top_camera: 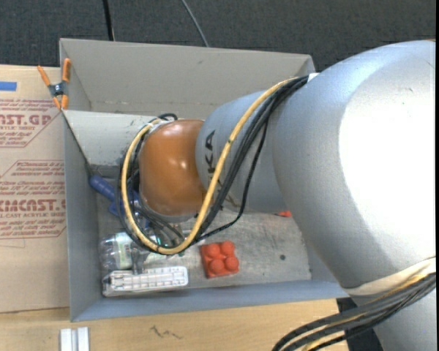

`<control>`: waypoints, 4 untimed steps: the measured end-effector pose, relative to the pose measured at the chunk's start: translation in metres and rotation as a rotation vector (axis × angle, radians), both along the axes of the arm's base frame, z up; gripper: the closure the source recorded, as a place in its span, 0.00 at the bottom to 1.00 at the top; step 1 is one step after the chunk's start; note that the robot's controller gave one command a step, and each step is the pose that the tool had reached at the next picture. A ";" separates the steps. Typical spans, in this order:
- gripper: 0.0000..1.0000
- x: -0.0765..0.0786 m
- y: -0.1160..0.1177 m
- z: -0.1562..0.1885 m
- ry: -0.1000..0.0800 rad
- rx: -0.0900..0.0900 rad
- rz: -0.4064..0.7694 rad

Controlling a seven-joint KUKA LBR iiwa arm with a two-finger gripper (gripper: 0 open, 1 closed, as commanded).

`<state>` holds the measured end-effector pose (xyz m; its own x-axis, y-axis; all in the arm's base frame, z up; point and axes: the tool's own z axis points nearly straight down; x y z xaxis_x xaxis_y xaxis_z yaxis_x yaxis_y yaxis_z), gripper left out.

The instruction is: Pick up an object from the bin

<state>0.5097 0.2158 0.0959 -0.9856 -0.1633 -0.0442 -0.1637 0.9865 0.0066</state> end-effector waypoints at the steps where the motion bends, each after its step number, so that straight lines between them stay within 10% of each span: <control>1: 0.00 0.000 0.000 0.000 0.000 0.000 0.000; 3: 0.00 0.000 0.000 0.000 0.000 0.000 0.000; 4: 1.00 0.000 0.000 0.000 0.000 0.000 0.000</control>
Offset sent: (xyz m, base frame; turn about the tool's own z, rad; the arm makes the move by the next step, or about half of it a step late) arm 0.0139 0.0298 -0.0259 -0.4033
